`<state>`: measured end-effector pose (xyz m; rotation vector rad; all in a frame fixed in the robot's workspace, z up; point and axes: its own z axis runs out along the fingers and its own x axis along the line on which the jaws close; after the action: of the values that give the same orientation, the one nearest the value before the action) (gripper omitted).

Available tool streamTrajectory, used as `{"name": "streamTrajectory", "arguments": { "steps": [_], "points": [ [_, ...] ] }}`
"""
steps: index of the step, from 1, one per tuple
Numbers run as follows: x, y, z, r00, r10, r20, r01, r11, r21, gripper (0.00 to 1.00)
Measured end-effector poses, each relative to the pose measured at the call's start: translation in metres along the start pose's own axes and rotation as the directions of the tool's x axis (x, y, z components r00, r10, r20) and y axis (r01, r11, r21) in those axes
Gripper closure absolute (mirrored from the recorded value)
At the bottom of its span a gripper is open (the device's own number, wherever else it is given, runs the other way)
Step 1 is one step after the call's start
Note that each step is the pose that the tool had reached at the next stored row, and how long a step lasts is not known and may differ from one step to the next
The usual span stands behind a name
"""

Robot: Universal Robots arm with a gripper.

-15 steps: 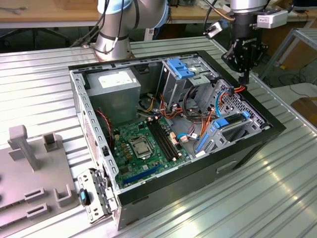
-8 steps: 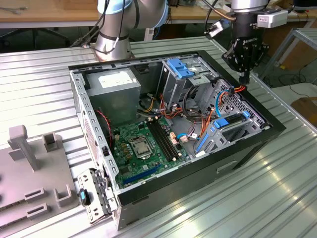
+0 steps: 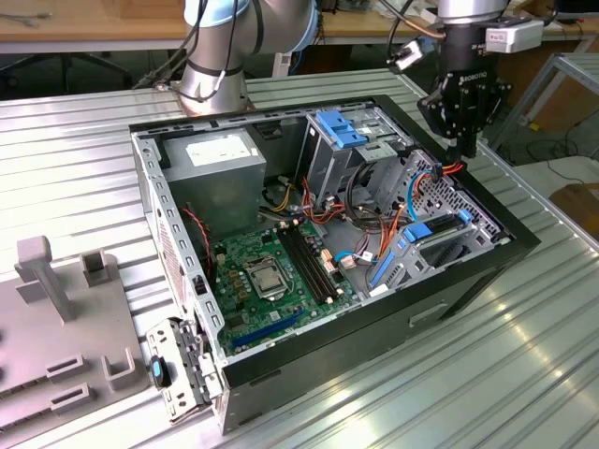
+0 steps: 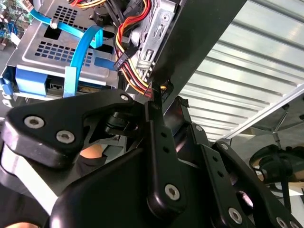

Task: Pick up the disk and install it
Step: 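Insert the first disk wire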

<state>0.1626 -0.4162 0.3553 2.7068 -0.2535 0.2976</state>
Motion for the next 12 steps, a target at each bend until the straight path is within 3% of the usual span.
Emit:
{"name": "streamTrajectory", "arguments": {
  "steps": [10, 12],
  "points": [
    [0.0020, -0.0016, 0.0032, 1.0000, 0.005, 0.0030, -0.005, 1.0000, -0.0015, 0.70],
    [0.0017, -0.0021, 0.0045, 0.9998, 0.018, 0.0130, -0.017, 0.9998, -0.0063, 0.70]
  ]
}}
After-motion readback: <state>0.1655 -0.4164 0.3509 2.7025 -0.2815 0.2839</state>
